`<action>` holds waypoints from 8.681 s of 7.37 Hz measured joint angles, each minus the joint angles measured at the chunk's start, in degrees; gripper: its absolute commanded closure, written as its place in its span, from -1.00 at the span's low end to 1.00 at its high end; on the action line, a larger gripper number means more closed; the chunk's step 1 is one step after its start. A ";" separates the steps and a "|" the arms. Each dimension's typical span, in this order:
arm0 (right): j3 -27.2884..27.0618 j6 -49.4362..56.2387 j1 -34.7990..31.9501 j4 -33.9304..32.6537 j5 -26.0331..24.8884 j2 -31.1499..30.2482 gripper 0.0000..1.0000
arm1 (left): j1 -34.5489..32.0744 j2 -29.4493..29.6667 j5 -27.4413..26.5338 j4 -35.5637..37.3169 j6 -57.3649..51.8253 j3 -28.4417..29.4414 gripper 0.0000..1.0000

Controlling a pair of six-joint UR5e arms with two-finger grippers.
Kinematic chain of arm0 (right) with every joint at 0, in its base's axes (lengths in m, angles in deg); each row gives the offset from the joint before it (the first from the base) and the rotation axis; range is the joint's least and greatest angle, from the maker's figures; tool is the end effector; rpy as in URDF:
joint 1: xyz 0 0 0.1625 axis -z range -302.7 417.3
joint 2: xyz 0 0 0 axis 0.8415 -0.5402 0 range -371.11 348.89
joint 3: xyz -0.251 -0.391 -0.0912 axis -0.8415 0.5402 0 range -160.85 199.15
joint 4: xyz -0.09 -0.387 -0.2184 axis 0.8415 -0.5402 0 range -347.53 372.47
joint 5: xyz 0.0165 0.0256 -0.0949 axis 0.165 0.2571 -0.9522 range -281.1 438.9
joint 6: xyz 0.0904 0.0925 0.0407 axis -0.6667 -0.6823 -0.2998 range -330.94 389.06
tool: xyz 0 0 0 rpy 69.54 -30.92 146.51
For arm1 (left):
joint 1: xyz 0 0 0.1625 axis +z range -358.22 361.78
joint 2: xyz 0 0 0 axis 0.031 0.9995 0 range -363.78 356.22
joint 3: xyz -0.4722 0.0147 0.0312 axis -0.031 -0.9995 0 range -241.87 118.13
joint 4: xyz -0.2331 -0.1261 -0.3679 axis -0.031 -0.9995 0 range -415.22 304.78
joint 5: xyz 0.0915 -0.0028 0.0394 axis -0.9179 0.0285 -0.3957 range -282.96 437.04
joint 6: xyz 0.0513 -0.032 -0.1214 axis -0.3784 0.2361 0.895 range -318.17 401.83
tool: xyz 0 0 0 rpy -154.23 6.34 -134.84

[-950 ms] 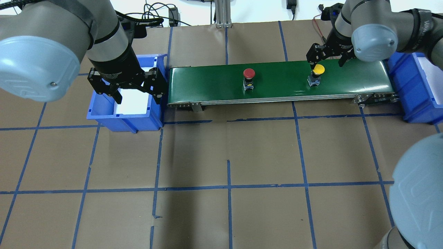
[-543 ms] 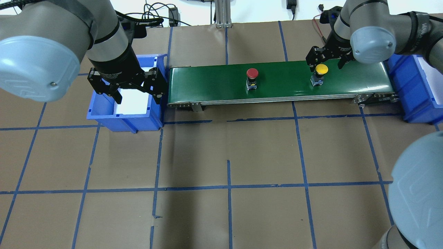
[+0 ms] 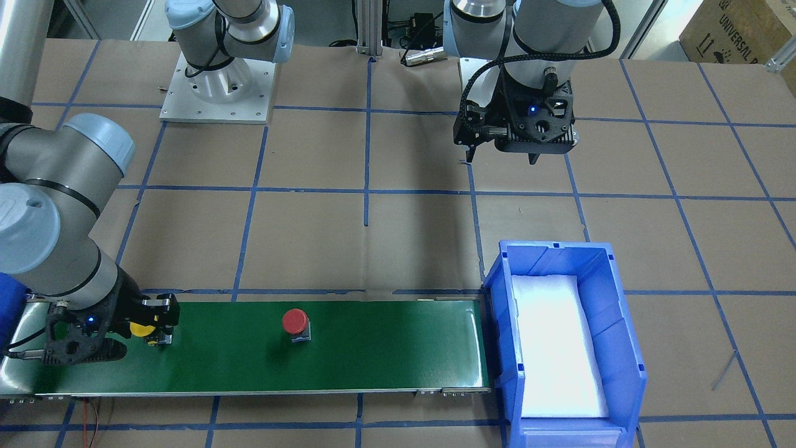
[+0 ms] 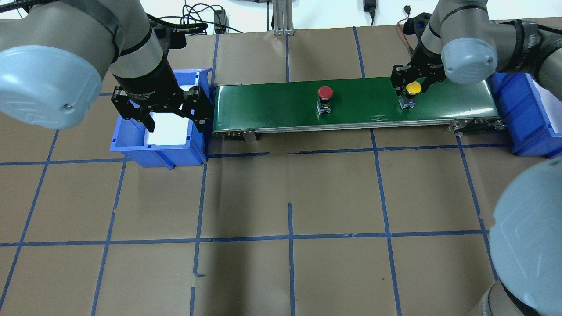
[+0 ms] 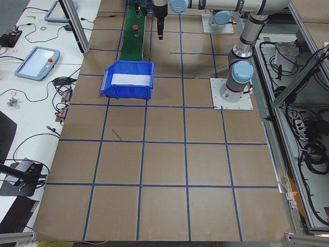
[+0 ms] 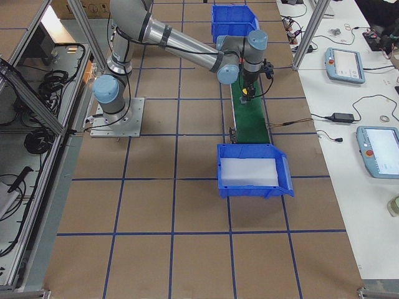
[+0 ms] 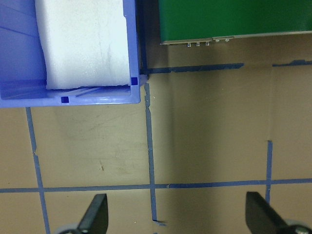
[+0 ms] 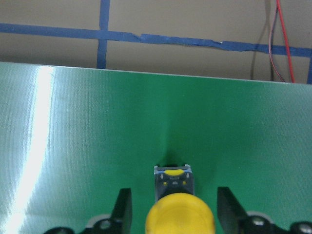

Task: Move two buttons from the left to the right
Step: 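Carry the yellow button into the blue bin at the belt's end, then release the yellow button in the bin and raise the right gripper, then move the open right gripper over the belt toward the red button, then lower the right gripper onto the red button and grasp it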

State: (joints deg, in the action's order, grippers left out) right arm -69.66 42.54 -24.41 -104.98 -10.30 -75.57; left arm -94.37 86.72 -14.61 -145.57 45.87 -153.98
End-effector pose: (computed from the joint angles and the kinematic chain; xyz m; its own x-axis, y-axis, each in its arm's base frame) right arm 0.0321 -0.7178 0.2810 -0.9959 -0.0910 -0.0009 -0.0908 0.9943 -0.0557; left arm -0.1852 -0.5127 0.4756 -0.9987 0.0383 -0.0324 0.0367 0.9981 0.0496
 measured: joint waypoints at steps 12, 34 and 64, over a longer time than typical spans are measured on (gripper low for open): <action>3.36 29.69 35.34 -0.77 7.10 -1.47 0.67 | -0.61 0.03 0.26 0.00 0.04 -0.46 -1.00; -3.99 6.57 9.96 10.15 2.46 -13.96 -1.00 | -0.68 -0.05 0.54 0.53 0.09 -1.16 -1.00; -1.01 3.20 2.31 -0.89 2.28 -0.13 -0.32 | -0.61 -0.06 0.24 0.47 0.00 -1.14 -1.00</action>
State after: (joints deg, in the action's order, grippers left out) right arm -70.66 45.74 -22.10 -105.86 -8.01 -75.69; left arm -94.99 86.65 -14.36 -145.10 45.88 -155.12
